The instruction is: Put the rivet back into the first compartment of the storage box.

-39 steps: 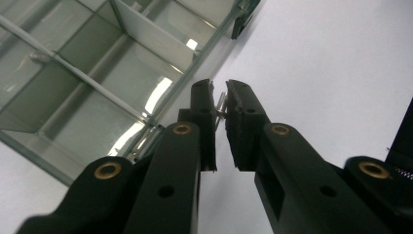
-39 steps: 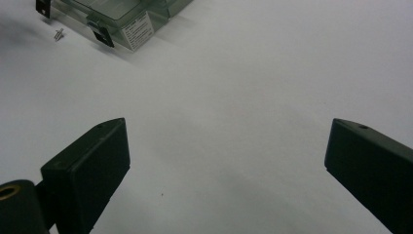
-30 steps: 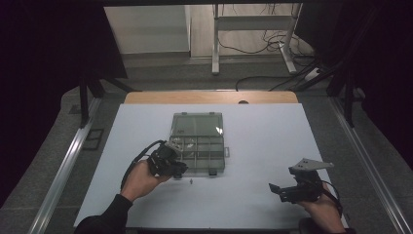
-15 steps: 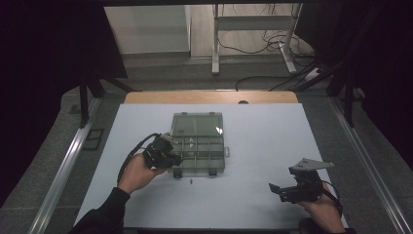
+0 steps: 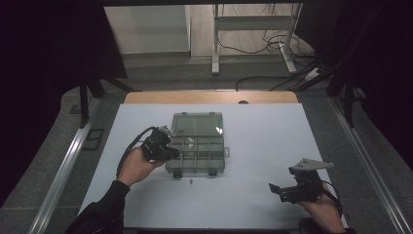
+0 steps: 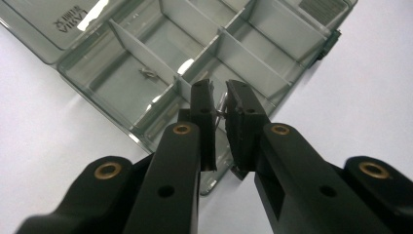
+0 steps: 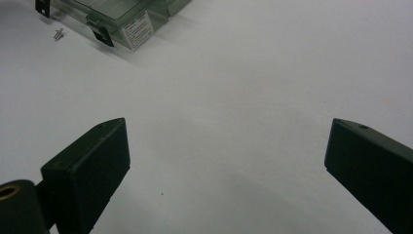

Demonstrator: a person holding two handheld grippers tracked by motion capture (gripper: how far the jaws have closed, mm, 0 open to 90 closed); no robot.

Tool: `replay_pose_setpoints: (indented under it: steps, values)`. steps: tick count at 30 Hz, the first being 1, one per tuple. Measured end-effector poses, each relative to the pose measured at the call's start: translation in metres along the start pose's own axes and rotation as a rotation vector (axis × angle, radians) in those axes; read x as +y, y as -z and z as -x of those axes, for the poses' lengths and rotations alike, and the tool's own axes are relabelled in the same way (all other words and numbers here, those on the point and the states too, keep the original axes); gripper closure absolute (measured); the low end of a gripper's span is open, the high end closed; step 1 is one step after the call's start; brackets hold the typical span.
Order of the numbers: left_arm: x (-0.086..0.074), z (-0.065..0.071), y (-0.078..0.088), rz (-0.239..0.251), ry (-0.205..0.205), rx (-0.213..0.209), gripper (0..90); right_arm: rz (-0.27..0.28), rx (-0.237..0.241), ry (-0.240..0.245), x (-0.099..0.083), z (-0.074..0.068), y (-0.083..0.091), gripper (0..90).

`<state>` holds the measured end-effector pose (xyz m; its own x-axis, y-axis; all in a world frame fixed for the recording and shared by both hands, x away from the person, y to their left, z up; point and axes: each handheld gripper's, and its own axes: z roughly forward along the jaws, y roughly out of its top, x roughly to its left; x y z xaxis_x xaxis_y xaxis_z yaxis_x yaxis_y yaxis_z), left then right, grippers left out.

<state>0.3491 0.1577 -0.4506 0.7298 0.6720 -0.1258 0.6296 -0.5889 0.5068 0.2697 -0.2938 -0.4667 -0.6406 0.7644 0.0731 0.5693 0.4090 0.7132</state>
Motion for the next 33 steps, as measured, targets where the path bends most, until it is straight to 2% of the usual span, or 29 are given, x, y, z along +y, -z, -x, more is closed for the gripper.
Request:
replay_pose_setpoints:
  steps: [21,33]
  values:
    - [0.013,-0.024,-0.004,0.013,0.044,0.044,83.2,-0.001,0.0,-0.001,0.0,0.0,0.0,2.4]
    - [0.019,-0.043,-0.016,-0.015,0.078,0.064,83.1,-0.003,0.001,0.0,0.0,0.0,0.0,2.5]
